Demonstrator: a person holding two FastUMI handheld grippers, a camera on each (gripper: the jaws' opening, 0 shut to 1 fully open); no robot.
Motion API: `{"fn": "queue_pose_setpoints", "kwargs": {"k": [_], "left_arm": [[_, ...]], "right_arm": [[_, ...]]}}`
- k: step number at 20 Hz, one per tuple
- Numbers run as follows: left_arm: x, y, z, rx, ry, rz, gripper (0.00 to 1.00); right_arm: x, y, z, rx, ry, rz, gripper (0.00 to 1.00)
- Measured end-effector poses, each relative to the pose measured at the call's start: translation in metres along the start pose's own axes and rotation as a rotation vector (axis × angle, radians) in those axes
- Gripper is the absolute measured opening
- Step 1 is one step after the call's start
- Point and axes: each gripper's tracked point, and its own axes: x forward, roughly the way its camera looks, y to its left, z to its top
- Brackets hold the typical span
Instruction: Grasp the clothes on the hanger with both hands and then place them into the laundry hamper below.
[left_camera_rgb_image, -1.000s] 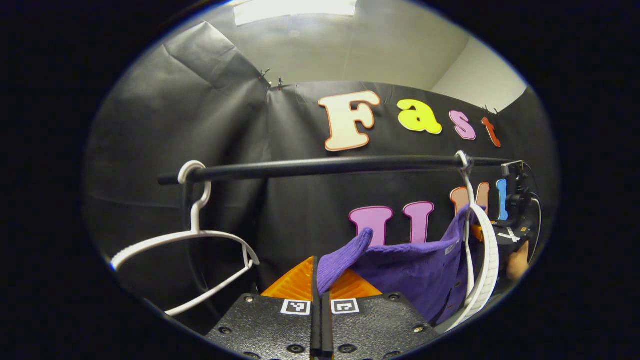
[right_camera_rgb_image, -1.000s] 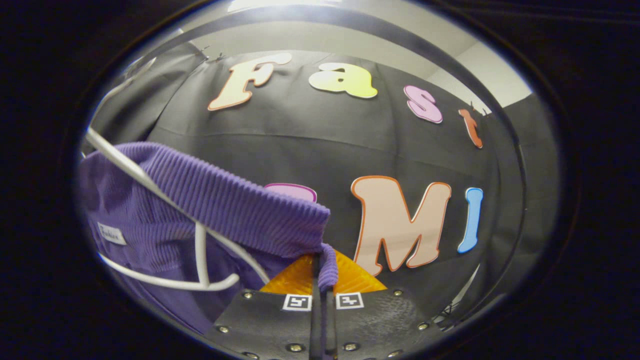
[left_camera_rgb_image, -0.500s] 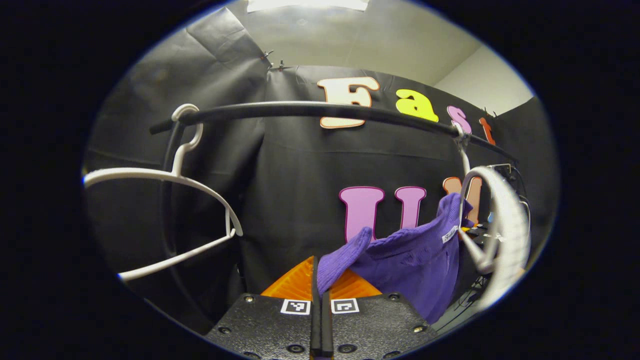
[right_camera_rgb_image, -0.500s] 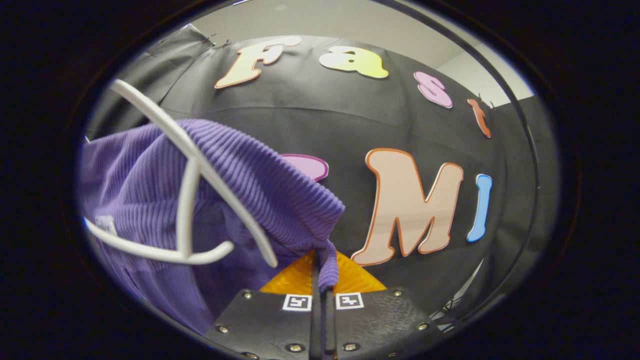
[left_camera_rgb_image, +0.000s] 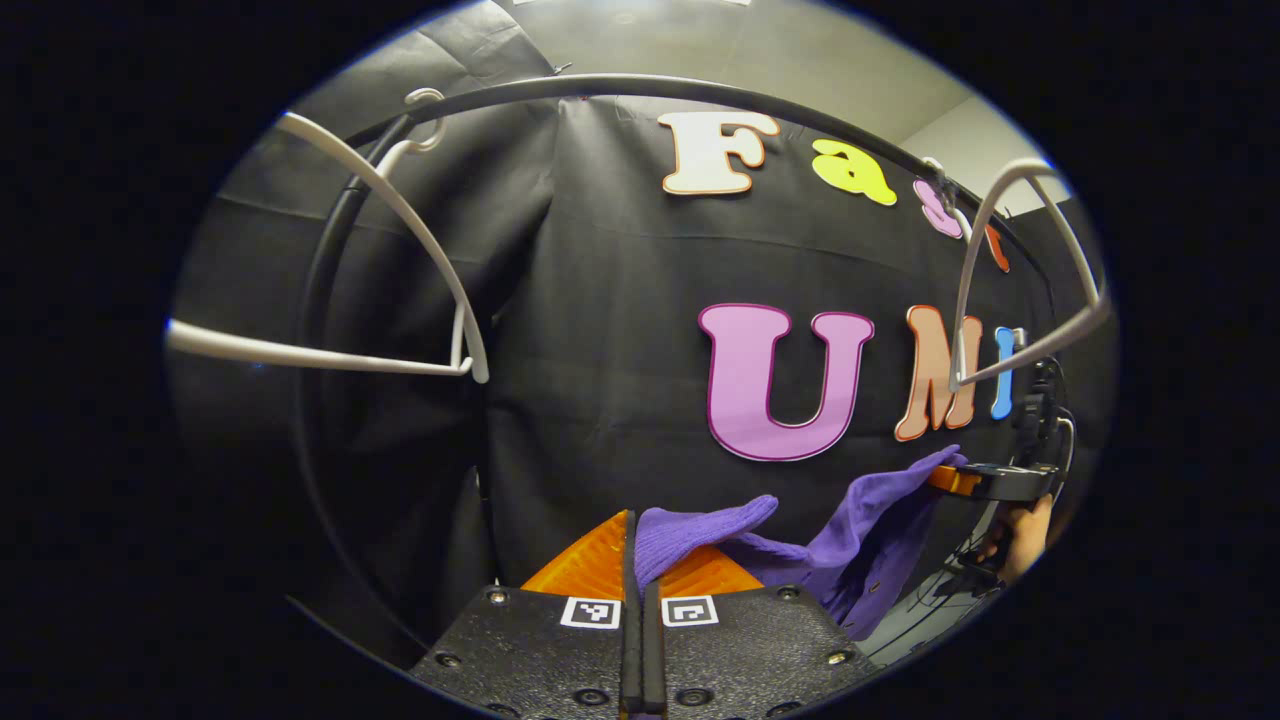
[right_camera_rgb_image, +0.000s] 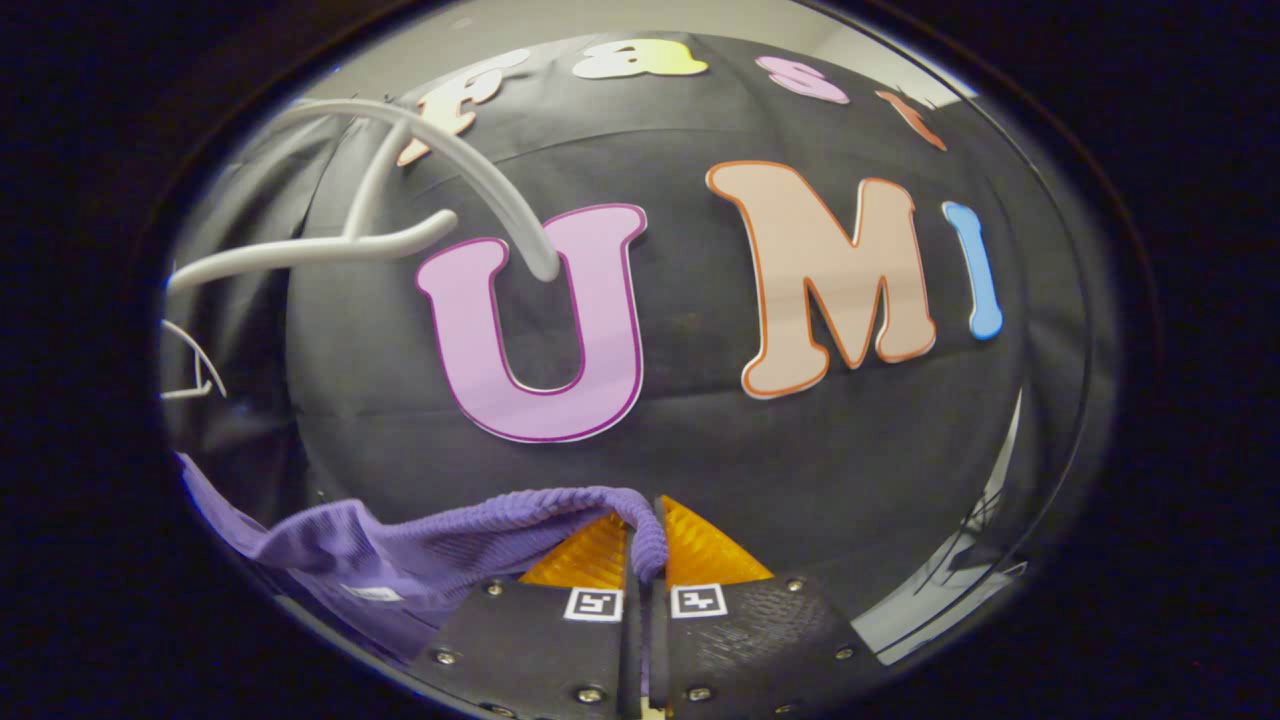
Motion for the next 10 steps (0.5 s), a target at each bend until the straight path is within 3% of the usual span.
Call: {"fn": "queue_pose_setpoints", "kwargs": {"k": [10], "left_arm": [[-0.067, 0.013, 0.008, 0.059, -0.076, 0.048, 0.01]], "right_arm": [[-0.110, 0.015, 0.001, 0.052, -0.058, 0.040, 0.00]]}}
